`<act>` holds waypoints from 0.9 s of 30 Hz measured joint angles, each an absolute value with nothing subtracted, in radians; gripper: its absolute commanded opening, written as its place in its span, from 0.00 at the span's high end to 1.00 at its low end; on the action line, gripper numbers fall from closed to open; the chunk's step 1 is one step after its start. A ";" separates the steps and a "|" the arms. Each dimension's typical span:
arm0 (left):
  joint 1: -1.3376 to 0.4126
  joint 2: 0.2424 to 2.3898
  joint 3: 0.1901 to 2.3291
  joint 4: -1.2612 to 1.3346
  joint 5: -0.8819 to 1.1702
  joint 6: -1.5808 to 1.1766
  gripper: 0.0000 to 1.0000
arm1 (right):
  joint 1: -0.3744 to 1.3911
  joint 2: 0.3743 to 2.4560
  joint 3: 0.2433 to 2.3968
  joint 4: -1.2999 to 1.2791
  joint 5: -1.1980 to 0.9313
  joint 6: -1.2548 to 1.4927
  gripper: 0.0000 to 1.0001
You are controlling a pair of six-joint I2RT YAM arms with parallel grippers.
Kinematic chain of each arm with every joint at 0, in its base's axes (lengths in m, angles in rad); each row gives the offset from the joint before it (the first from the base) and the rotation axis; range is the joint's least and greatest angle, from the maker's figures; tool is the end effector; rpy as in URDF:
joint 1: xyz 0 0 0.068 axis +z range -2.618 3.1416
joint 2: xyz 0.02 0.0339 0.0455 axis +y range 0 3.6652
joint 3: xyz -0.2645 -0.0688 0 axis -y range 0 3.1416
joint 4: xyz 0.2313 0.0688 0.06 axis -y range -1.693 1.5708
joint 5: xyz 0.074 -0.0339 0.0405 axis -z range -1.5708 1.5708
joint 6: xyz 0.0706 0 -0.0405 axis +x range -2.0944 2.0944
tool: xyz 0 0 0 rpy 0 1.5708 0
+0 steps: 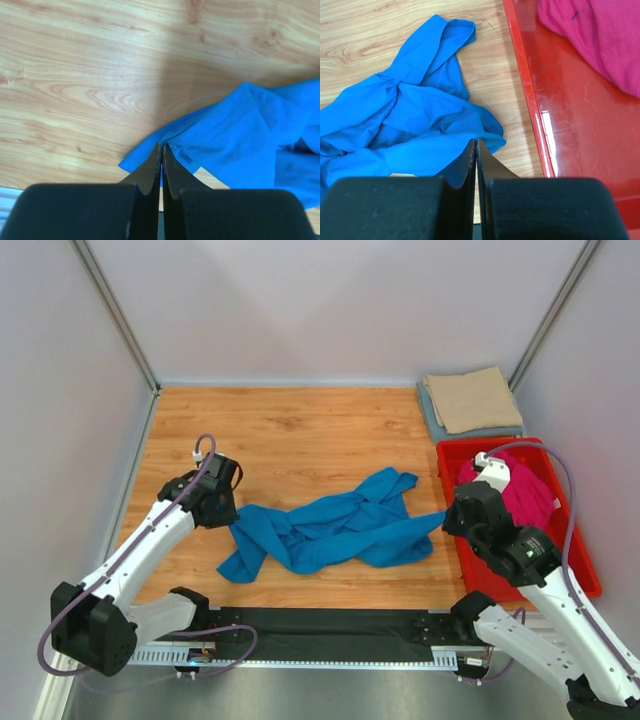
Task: Fold and stack the t-shirts
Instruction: Flatten the tshirt out
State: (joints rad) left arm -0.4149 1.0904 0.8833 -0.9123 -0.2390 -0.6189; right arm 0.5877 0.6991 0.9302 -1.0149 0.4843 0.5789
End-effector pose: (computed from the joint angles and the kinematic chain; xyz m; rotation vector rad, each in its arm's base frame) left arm 0.1885 -0.0648 0.2309 -0.3404 2.6128 -0.0239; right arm 0.1228 0.0423 0.2987 0.2193 2.2354 0.0503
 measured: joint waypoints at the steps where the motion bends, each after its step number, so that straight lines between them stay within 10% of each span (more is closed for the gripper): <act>1: -0.393 1.108 0.891 -0.913 -0.237 -0.614 1.00 | 0.588 0.696 0.930 -1.016 0.485 0.579 1.00; 27: -0.293 1.179 1.233 -1.058 -0.287 -0.489 1.00 | 0.588 0.748 1.457 -1.070 0.643 0.480 1.00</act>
State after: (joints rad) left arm -0.2928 1.1786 1.2327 -1.0580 -0.2874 -0.4892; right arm 0.5877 0.7475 1.4570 -1.0702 0.6426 0.4801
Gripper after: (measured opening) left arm 0.006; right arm 0.004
